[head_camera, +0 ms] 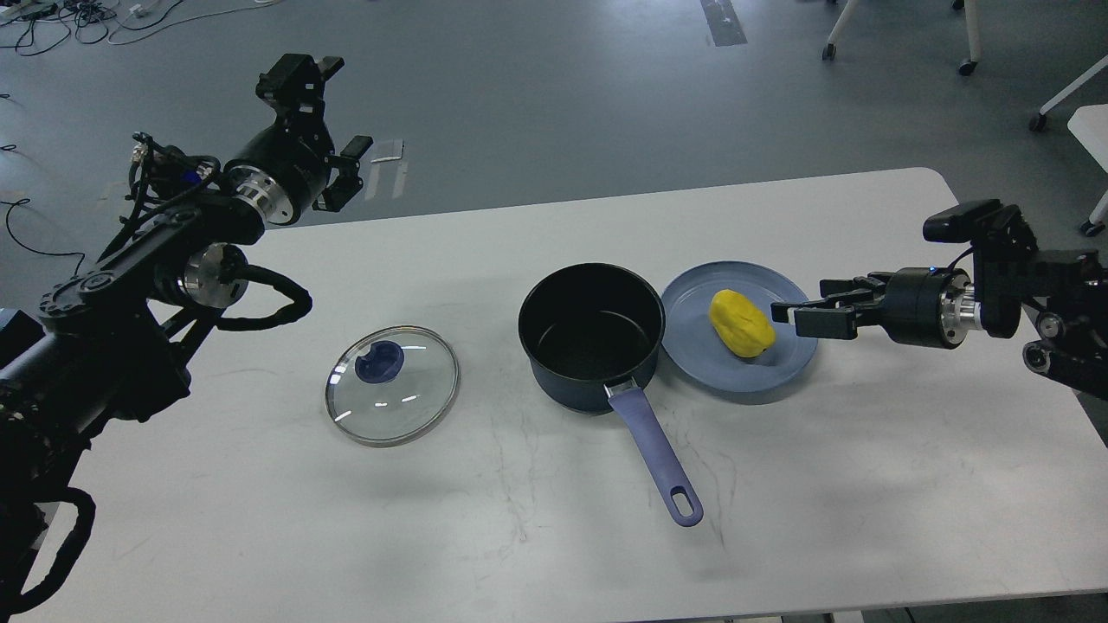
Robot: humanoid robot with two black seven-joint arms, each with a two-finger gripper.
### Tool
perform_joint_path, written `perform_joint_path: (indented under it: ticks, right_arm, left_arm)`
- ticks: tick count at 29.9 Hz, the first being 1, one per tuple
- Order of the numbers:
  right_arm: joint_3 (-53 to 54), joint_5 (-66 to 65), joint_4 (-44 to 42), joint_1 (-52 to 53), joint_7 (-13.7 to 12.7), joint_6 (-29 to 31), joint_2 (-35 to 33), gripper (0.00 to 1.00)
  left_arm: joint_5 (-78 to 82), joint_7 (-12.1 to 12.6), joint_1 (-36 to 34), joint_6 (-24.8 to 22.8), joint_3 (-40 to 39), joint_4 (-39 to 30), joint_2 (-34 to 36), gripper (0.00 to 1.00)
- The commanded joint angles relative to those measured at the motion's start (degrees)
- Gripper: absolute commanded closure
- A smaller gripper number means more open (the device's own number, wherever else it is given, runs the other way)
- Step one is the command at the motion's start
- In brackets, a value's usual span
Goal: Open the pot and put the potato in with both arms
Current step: 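Reach the right gripper to the yellow potato and grasp it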
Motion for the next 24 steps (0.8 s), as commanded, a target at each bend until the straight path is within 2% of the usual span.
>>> perform_joint_path:
  ticks: [1,6,9,15,17,18,20,21,24]
  right_arm:
    - [-3.08,-2.06,-4.1,1.65,-0.03,-1.46,3.54,0.03]
    - [-6.16,-2.06,-7.8,4.65,-0.03,-1.72,6.8,0.04]
    - [-7.83,-2.06,-9.65,5.53,-0.03,-1.72,8.73,0.04]
    - [-10.64,-2.06,-11.14,5.53,-0.03,-1.63,12.33,0.13]
    - [-11.52,-2.06,-12.29,5.61,-0.03,-1.72,13.04,0.24]
    - [-12.13,-2.06,-13.16,5.62,-0.03,-1.72,13.74,0.34]
    - [-13.01,-2.15,-13.7,5.79,-0.03,-1.63,14.53,0.46]
    - [-14.24,-2.15,-13.96,6.49,-0.03,-1.63,14.8,0.56]
    - [-15.74,-2.15,-14.93,7.46,-0.03,-2.16,14.97,0.71]
  left_arm:
    - [0.3,-0.17,0.1,0.03,0.16,-0.09,0.26,0.02]
    - [0.56,-0.44,0.89,0.03,0.34,-0.09,1.32,0.02]
    - [0.56,-1.84,0.89,0.03,0.42,-0.26,1.58,0.02]
    - [0.83,-2.11,0.98,-0.15,0.77,-0.44,2.37,0.02]
    - [1.44,-2.37,1.06,-0.23,0.78,-0.44,2.81,0.02]
    - [2.05,-2.55,1.33,-0.32,0.78,-0.44,2.9,0.02]
    - [2.41,-2.9,1.42,-0.32,0.69,-0.44,2.9,0.02]
    - [2.58,-3.16,1.42,-0.32,0.77,-0.44,2.9,0.02]
    - [2.76,-3.25,1.5,-0.32,0.78,-0.44,2.81,0.02]
